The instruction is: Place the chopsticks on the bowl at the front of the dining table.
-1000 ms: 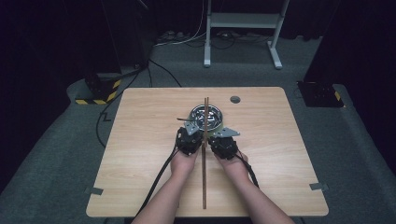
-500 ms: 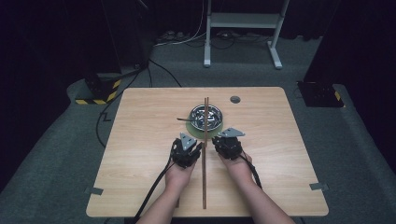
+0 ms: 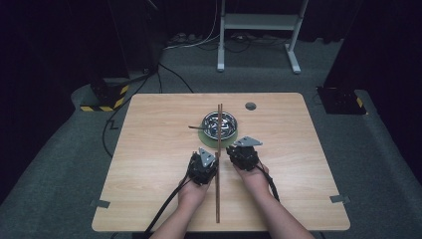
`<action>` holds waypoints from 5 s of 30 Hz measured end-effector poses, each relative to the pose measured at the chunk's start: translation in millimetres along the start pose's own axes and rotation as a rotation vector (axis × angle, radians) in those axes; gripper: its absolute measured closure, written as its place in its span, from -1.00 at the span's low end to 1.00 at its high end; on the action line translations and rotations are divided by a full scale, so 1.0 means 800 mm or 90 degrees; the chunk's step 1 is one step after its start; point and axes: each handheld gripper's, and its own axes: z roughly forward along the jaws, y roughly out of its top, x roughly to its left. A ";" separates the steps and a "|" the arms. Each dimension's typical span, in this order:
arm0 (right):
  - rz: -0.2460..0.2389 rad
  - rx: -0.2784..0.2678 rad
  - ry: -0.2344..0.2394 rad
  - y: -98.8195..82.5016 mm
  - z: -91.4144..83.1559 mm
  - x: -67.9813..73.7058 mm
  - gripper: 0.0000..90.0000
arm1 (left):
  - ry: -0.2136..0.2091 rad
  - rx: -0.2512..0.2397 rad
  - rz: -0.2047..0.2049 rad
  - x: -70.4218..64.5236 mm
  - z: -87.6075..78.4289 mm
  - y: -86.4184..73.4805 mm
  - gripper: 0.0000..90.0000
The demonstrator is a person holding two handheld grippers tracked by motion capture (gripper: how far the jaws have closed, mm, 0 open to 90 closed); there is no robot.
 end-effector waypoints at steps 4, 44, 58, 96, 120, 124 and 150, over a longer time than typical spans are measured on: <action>0.004 -0.001 0.001 -0.001 0.001 0.000 0.79 | -0.002 0.002 0.002 0.001 0.002 0.001 0.69; 0.013 -0.060 -0.042 0.037 0.022 0.008 0.98 | 0.021 -0.039 -0.060 0.044 0.043 0.040 0.90; 0.015 -0.047 -0.043 0.032 0.030 0.016 0.98 | 0.015 -0.027 -0.062 0.045 0.056 0.040 0.90; 0.022 -0.044 -0.053 0.029 0.034 0.011 0.97 | 0.011 -0.016 -0.044 0.042 0.063 0.040 0.95; 0.018 -0.041 -0.051 0.029 0.037 0.013 0.97 | 0.015 -0.021 -0.046 0.042 0.063 0.040 0.95; 0.019 -0.042 -0.050 0.029 0.037 0.014 0.97 | 0.013 -0.020 -0.046 0.043 0.063 0.040 0.95; 0.019 -0.042 -0.049 0.028 0.037 0.020 0.97 | 0.011 -0.021 -0.028 0.043 0.064 0.041 0.99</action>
